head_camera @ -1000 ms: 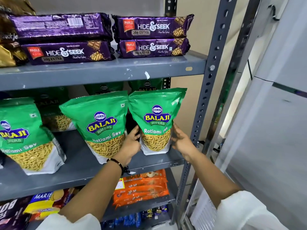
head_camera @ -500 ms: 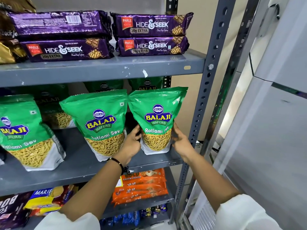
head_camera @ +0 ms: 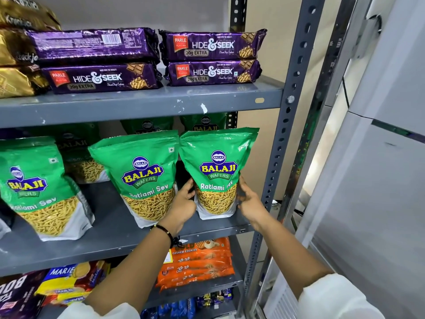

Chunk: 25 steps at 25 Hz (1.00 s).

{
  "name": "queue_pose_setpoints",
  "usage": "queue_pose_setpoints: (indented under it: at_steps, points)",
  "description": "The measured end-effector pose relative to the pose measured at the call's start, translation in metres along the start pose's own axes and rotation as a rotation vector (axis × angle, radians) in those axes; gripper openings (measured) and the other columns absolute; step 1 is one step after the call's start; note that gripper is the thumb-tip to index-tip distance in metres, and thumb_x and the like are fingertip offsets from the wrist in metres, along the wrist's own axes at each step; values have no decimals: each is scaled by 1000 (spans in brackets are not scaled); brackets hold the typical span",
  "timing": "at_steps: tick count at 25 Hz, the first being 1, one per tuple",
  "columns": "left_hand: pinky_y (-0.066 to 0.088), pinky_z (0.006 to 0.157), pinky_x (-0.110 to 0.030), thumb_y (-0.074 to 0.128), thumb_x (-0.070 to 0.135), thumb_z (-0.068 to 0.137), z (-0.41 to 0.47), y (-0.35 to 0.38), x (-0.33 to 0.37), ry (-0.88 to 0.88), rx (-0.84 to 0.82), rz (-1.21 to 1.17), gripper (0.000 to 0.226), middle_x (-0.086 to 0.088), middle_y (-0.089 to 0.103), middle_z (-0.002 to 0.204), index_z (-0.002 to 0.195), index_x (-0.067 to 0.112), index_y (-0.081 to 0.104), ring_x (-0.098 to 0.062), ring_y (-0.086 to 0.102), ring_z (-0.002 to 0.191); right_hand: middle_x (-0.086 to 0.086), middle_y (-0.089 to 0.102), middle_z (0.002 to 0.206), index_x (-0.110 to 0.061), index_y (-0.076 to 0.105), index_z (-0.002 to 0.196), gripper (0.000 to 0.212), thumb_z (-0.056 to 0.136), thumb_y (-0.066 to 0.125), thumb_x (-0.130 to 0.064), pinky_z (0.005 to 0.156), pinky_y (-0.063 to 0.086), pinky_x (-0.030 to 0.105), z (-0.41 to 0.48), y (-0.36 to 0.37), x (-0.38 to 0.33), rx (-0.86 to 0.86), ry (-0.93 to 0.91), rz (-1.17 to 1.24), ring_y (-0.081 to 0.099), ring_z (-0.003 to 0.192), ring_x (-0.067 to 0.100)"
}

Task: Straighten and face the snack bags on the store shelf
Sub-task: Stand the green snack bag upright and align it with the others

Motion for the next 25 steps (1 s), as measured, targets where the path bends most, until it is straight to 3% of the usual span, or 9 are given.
queue_pose_setpoints:
  at_steps: [4, 9, 12, 14, 17, 18, 20, 23, 25]
  points:
    - [30, 97, -27, 22, -30, 69, 5, -3, -8, 5, -21, 18, 91, -3, 26, 153, 144, 21, 21, -20, 29, 140, -10, 34, 137, -25, 23, 140, 69, 86, 31, 17, 101, 30, 26, 1, -2, 2, 11, 12, -44, 36, 129, 16]
    - [36, 103, -42, 24, -31, 69, 3, -4, -4, 30, -19, -5, 92, -2, 25, 154, 145, 21, 20, -20, 30, 139, -15, 34, 124, -24, 23, 141, 63, 89, 31, 12, 89, 35, 14, 1, -2, 2, -12, 5, 15, 36, 118, 8]
    - [49, 80, -36, 25, -31, 70, -3, -9, -2, 41, 16, -15, 87, -3, 29, 150, 143, 15, 23, -23, 34, 136, -4, 52, 122, -19, 44, 128, 50, 86, 39, 9, 79, 48, 25, 0, 2, 19, 278, 11, 104, 53, 102, 19]
    - [46, 63, -15, 26, -32, 70, -7, -20, -2, 93, 79, -8, 75, -9, 46, 138, 133, 5, 41, -24, 49, 123, 3, 63, 91, -27, 58, 93, 49, 76, 41, 16, 70, 45, 26, -4, 12, 33, 483, -72, 25, 56, 83, 17]
    - [49, 56, -8, 28, -30, 72, -17, -53, 1, 155, 265, -148, 49, -11, 71, 82, 89, -3, 64, -7, 67, 71, 0, 57, 69, -29, 56, 67, 54, 68, 39, 22, 64, 43, 12, -8, 56, 36, 313, -144, -26, 52, 62, -2]
    - [50, 54, -9, 29, -29, 72, -22, -69, 0, 167, 349, -196, 46, -9, 68, 70, 77, 1, 64, -4, 66, 59, 4, 59, 73, -28, 57, 68, 53, 69, 40, 22, 65, 44, 11, -8, 75, 32, 216, -146, -55, 52, 61, -3]
    - [50, 52, -11, 30, -26, 71, -28, -101, -6, 168, 525, -287, 43, -9, 61, 66, 66, 5, 59, -11, 64, 58, 16, 62, 95, -20, 60, 82, 50, 72, 38, 24, 64, 44, 9, 0, 102, 24, 57, -105, -55, 55, 70, 2]
    - [45, 57, -16, 32, -22, 73, -24, -144, -22, 82, 671, -402, 44, -4, 57, 76, 72, 15, 56, -23, 54, 81, 16, 50, 125, -7, 47, 123, 60, 75, 34, 27, 59, 41, 11, 16, 122, 18, -54, 35, 23, 53, 101, 29]
    - [44, 59, -22, 33, -24, 73, -19, -157, -29, -27, 588, -445, 46, -2, 58, 87, 86, 15, 54, -21, 55, 83, 11, 43, 136, -12, 37, 133, 70, 75, 32, 27, 63, 38, 19, 26, 128, 17, -59, 82, 47, 50, 115, 33]
Point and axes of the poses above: each hand's wrist, its own z-axis towards the middle knuckle, its own y-axis out of the palm, x = y × z, the point moved 1 cm from there along z, towards the middle knuckle
